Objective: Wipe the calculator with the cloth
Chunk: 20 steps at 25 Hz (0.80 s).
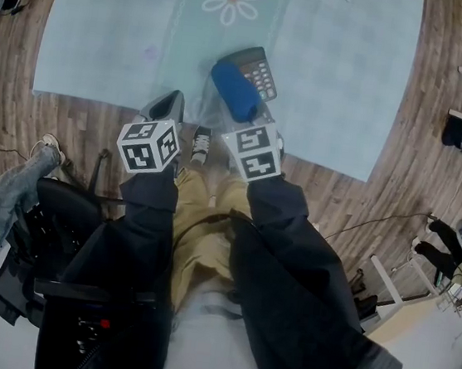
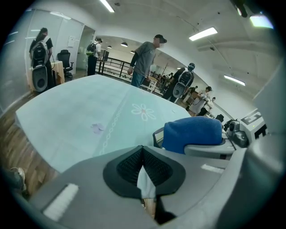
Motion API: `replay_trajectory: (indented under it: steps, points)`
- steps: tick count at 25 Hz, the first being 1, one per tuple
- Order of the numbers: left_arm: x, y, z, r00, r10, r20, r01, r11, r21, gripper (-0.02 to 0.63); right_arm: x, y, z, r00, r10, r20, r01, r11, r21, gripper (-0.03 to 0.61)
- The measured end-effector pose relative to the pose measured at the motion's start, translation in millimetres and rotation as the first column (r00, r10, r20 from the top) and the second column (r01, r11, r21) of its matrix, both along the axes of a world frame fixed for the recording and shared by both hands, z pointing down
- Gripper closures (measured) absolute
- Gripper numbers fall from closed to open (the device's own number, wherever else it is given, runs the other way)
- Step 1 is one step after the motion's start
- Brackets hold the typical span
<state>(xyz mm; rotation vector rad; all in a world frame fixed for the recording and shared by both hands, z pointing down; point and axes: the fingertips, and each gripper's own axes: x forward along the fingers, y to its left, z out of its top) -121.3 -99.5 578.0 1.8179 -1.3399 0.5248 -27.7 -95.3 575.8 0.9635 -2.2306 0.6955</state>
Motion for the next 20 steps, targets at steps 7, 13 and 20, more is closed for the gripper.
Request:
replay_trajectory:
  steps: [7,13,20]
  points:
    - [-6,-2,-6,1.0,-0.016,0.002,0.016,1.0,0.018,0.615,71,-32,-35,0.982,0.185,0.045,-0.188,0.979,0.074,0.52]
    - [-15,-11,-3,0.999,-0.038,0.022,0.037,0.999,0.032,0.615,123,-63,-10,0.964,0.241,-0.111,-0.229,0.967,0.115,0.52]
    - [-13,-14,6,0.999,-0.022,0.027,0.022,1.0,0.002,0.615,117,-66,36,0.954,0.208,-0.216,-0.2,0.978,0.055,0.518]
